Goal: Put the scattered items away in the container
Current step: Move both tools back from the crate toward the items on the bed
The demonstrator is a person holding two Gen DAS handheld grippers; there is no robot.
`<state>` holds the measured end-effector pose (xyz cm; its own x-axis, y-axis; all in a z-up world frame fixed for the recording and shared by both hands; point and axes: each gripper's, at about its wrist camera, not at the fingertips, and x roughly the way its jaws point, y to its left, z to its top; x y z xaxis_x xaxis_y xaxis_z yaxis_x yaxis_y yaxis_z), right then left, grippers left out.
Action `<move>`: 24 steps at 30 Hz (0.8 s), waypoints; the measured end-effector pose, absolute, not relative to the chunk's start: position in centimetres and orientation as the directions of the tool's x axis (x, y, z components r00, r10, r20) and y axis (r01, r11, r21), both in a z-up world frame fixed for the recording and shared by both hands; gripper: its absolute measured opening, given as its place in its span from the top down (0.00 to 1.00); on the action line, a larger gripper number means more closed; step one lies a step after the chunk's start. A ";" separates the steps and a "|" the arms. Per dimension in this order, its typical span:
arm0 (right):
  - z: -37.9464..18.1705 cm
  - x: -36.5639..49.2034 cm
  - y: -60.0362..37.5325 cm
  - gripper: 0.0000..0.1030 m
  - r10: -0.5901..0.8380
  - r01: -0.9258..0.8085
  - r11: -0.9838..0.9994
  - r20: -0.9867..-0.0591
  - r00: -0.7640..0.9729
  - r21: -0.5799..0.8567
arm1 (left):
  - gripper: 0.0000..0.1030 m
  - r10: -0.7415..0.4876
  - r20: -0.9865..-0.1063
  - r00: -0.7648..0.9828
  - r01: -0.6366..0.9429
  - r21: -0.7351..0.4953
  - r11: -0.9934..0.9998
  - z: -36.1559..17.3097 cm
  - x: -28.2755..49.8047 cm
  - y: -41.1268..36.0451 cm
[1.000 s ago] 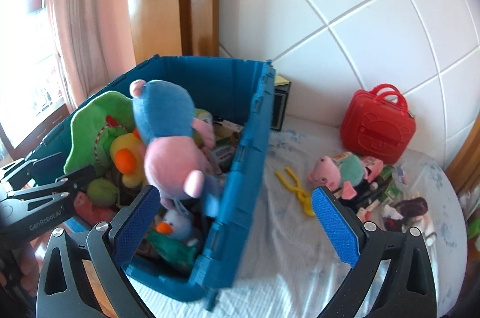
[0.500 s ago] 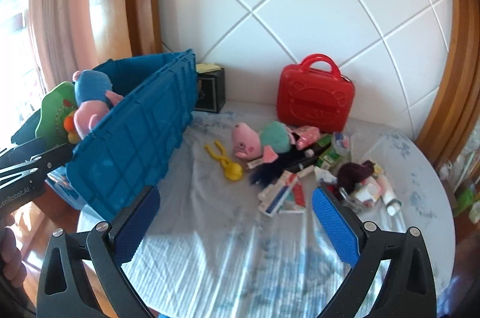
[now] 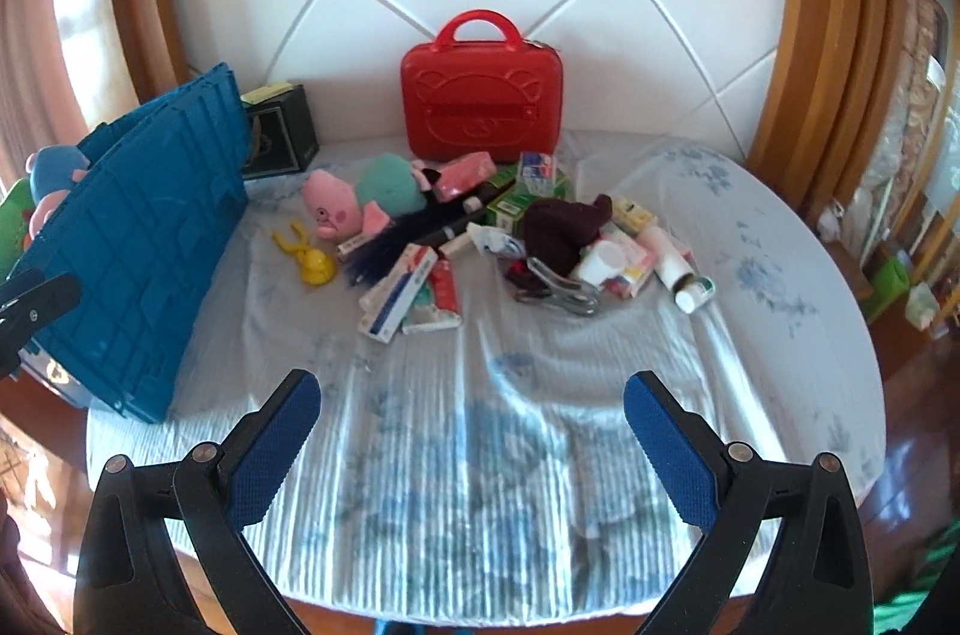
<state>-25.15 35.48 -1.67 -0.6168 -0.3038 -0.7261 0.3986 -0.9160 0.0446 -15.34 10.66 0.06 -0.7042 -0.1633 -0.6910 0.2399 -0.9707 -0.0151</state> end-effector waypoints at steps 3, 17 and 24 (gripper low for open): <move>-2.9 -26.4 34.9 0.00 -0.287 0.382 -0.923 -0.749 -0.596 0.050 | 0.36 -0.129 -0.717 -0.685 0.198 -0.013 -0.980 -1.7 -17.8 10.7; -12.2 -33.7 30.1 0.00 -0.249 0.354 -0.931 -0.867 -0.432 0.091 | 0.36 -0.031 -0.850 -0.527 0.129 -0.044 -0.991 -13.2 -27.3 9.4; -16.3 -38.2 28.5 0.00 -0.284 0.398 -0.909 -0.885 -0.370 0.125 | 0.36 -0.005 -0.874 -0.486 0.133 -0.068 -0.989 -18.1 -32.5 10.3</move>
<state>-38.20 28.54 -16.35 -0.3698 -0.2839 -0.8847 0.3978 -0.9088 0.1254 -32.54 10.27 -18.06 -0.4862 -0.0052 -0.8738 0.1327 -0.9888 -0.0680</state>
